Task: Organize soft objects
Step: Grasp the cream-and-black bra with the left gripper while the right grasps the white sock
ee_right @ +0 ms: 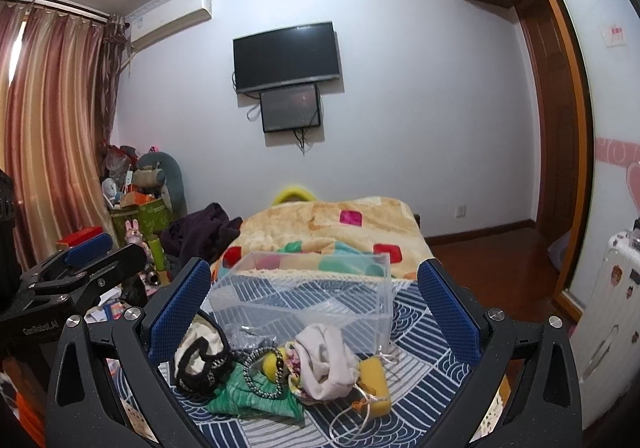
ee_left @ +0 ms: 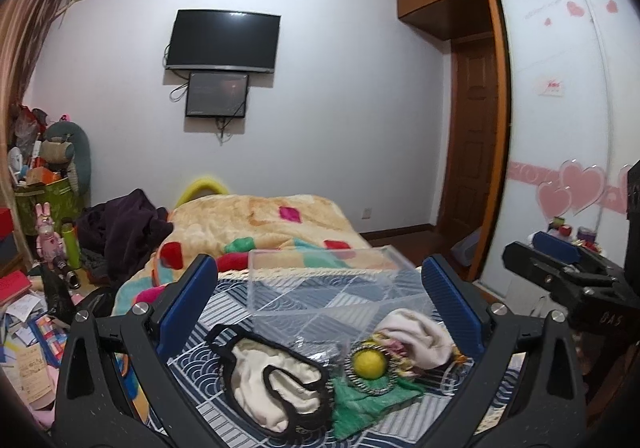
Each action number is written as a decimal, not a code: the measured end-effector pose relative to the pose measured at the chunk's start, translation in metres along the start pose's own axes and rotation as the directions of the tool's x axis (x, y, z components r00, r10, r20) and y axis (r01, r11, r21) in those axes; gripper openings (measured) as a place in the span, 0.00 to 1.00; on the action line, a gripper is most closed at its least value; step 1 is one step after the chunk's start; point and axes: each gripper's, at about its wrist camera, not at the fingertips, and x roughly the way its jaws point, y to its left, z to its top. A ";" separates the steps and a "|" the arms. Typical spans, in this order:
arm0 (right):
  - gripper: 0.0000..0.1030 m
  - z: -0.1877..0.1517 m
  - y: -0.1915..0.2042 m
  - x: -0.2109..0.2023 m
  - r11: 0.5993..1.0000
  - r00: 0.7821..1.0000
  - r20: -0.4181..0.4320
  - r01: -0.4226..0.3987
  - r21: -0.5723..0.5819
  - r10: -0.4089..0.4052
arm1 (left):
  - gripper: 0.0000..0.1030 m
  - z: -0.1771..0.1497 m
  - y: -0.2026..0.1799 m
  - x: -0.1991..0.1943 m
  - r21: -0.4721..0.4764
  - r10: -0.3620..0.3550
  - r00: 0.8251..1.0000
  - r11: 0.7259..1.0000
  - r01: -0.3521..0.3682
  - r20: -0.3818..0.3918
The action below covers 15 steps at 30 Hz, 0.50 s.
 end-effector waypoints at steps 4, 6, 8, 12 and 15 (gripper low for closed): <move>0.91 -0.008 -0.007 0.010 1.000 0.999 -0.048 -0.010 0.024 0.011 | 0.91 -0.011 0.010 0.014 -0.004 0.051 0.998 0.999 -0.051 -0.038; 0.83 -0.013 -0.008 0.016 0.999 0.996 -0.082 -0.019 0.028 0.021 | 0.84 -0.017 0.017 0.022 -0.014 0.048 0.996 0.999 -0.050 -0.069; 0.79 -0.016 -0.009 0.020 0.999 0.994 -0.105 -0.021 0.029 0.023 | 0.81 -0.023 0.026 0.030 -0.034 0.051 0.994 0.998 -0.055 -0.102; 0.67 -0.026 -0.010 0.034 0.999 0.985 -0.170 -0.031 0.034 0.036 | 0.71 -0.036 0.043 0.045 -0.042 0.099 0.982 0.993 -0.107 -0.161; 0.61 -0.033 -0.015 0.041 0.999 0.979 -0.204 -0.014 0.052 0.024 | 0.67 -0.044 0.058 0.057 -0.067 0.109 0.973 0.990 -0.125 -0.206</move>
